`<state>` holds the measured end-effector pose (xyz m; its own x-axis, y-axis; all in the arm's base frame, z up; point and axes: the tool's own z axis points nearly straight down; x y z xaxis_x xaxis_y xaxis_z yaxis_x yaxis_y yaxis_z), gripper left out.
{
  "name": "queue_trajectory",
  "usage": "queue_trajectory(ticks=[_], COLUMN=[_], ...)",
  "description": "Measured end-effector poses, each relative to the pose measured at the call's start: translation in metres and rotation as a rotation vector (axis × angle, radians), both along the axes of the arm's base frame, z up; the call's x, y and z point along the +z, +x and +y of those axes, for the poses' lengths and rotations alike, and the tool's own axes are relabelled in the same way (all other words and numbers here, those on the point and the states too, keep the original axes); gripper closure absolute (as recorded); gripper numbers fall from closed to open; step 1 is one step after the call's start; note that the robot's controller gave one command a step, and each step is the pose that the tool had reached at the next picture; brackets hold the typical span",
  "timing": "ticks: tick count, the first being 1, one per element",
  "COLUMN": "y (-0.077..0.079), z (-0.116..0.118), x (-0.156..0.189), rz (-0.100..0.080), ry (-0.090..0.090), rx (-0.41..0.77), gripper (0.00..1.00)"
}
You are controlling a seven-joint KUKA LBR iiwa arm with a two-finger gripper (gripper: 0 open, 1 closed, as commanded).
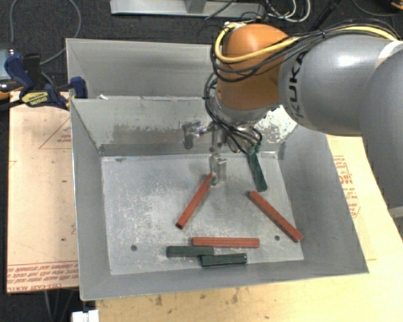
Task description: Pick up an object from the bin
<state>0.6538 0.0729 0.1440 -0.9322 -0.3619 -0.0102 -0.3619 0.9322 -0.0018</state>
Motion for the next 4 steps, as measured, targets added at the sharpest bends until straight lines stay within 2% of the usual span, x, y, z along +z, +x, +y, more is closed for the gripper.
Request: queue_trajectory(ticks=[1, 2, 3, 4], y=[-0.016, -0.073, -0.07, -0.083], z=[-0.032, 0.0, -0.001, 0.021], x=[-0.055, -0.075, -0.073, 0.086], rz=[0.013, 0.014, 0.007, -0.001], ry=[-0.001, 0.0, 0.001, 0.001], rx=[-0.062, -0.077, -0.082, -0.014], gripper=[0.0, 0.0, 1.0, 1.0])
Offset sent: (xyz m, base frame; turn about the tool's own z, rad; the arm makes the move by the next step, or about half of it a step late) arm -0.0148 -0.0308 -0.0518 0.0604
